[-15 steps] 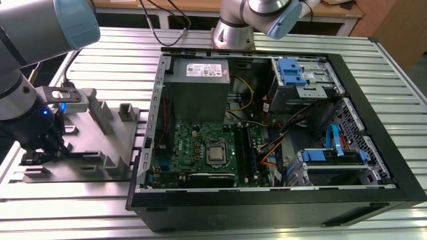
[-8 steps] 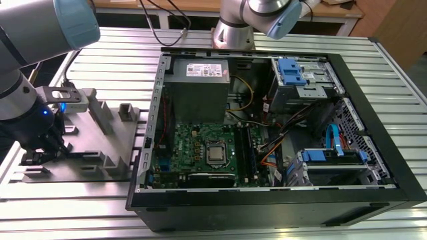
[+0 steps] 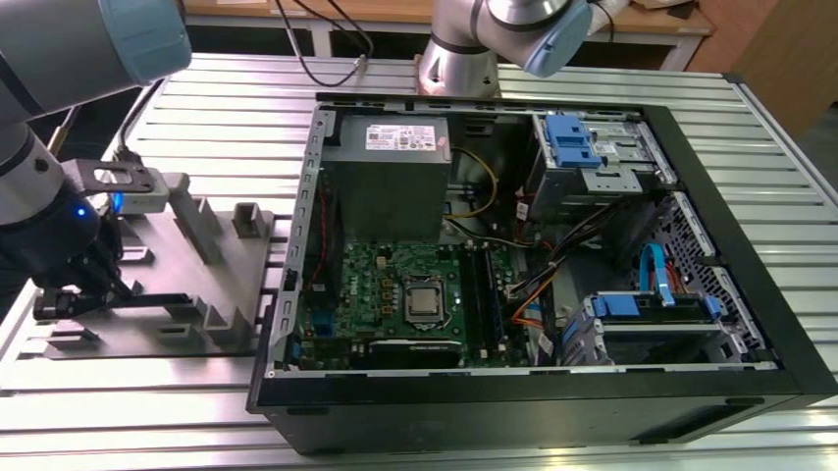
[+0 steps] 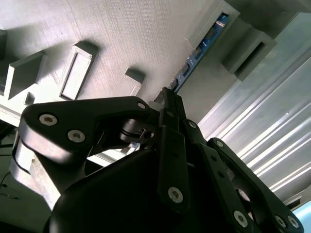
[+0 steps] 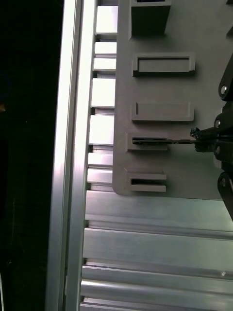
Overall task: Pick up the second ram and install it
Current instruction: 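Pick up the second ram and move it above second insertion slot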
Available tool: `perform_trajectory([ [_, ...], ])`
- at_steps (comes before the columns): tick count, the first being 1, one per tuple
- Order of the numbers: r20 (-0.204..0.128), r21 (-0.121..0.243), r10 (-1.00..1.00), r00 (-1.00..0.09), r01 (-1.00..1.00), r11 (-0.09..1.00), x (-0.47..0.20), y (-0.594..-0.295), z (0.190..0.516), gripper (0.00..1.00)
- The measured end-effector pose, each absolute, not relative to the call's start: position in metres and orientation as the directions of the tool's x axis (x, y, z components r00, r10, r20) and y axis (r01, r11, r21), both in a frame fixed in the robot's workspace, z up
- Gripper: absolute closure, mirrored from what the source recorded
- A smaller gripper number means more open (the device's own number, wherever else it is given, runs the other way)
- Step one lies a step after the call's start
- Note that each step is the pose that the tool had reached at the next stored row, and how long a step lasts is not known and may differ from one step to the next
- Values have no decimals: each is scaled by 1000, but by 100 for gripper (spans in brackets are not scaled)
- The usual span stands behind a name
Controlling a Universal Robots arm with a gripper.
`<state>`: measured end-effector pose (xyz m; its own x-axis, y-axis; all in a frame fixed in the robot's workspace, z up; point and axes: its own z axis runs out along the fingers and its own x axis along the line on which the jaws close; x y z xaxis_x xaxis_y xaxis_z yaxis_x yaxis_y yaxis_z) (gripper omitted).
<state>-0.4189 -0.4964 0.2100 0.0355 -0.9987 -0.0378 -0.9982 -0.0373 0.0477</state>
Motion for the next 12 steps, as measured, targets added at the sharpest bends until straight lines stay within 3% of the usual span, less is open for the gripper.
perform_trajectory([
  [12,-38,48,-999,35,-998,-37,-419,-496,210,91],
])
